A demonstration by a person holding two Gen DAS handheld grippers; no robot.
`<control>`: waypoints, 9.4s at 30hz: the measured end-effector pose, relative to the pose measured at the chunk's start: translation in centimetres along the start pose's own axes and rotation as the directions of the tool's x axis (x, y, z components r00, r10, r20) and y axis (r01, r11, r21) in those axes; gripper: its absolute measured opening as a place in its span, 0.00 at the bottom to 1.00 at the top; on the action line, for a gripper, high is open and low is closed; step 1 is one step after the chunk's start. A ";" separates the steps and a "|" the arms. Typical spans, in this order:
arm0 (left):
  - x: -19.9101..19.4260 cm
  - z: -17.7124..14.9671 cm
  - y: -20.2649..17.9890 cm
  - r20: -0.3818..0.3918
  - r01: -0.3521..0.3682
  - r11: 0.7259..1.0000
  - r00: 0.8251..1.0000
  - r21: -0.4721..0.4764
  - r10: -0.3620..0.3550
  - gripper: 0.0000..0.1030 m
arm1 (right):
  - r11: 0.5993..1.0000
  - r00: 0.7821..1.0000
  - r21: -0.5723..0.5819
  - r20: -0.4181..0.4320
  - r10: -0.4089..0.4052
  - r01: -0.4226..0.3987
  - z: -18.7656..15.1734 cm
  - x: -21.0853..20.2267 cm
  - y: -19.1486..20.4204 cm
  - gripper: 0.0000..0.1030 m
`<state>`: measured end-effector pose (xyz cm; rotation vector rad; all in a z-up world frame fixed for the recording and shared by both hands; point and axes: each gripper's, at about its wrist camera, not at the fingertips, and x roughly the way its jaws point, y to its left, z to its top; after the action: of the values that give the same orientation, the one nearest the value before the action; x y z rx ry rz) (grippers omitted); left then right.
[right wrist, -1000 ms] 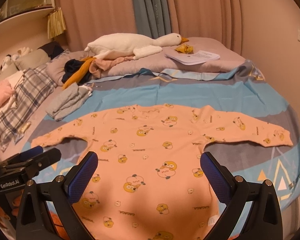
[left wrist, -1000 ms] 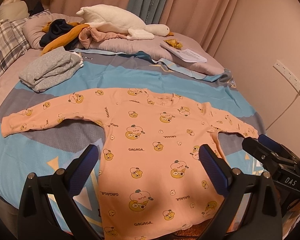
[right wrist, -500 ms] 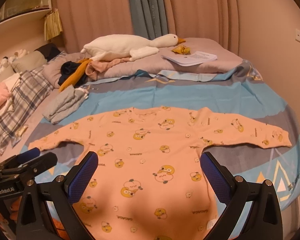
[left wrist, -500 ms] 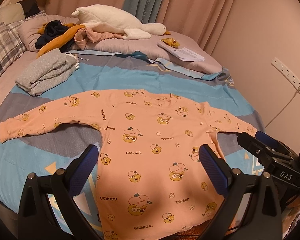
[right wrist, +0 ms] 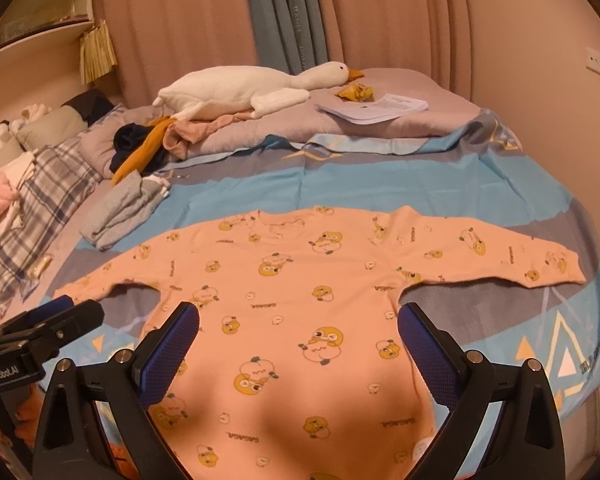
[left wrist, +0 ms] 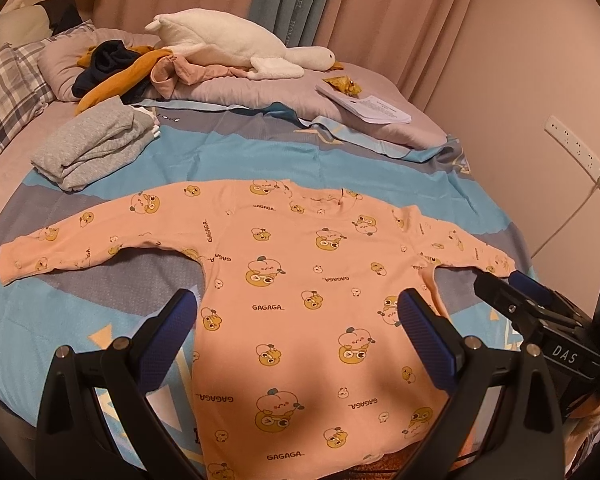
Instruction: Fold small clothes
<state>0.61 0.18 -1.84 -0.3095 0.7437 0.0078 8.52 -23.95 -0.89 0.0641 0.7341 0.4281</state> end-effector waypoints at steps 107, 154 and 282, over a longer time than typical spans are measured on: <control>4.5 0.0 6.4 -0.074 -0.180 0.975 0.982 -0.129 0.171 0.92 | 0.966 0.954 -0.088 -0.199 0.224 -0.245 5.6 13.7 3.4 0.06; 19.3 0.8 2.5 -0.268 0.175 0.967 0.938 -0.186 -0.221 0.08 | 0.977 0.952 0.207 -0.306 0.007 0.059 -3.9 13.7 -10.8 0.47; 14.2 1.4 14.4 -0.208 -0.197 0.916 0.970 -0.349 0.129 0.26 | 0.980 0.939 0.126 -0.326 -0.108 0.156 -0.2 18.3 -9.7 0.32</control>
<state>10.31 12.84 -14.31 -0.6112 0.9483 0.2848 23.86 -25.46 -14.65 0.0881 1.0831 0.2546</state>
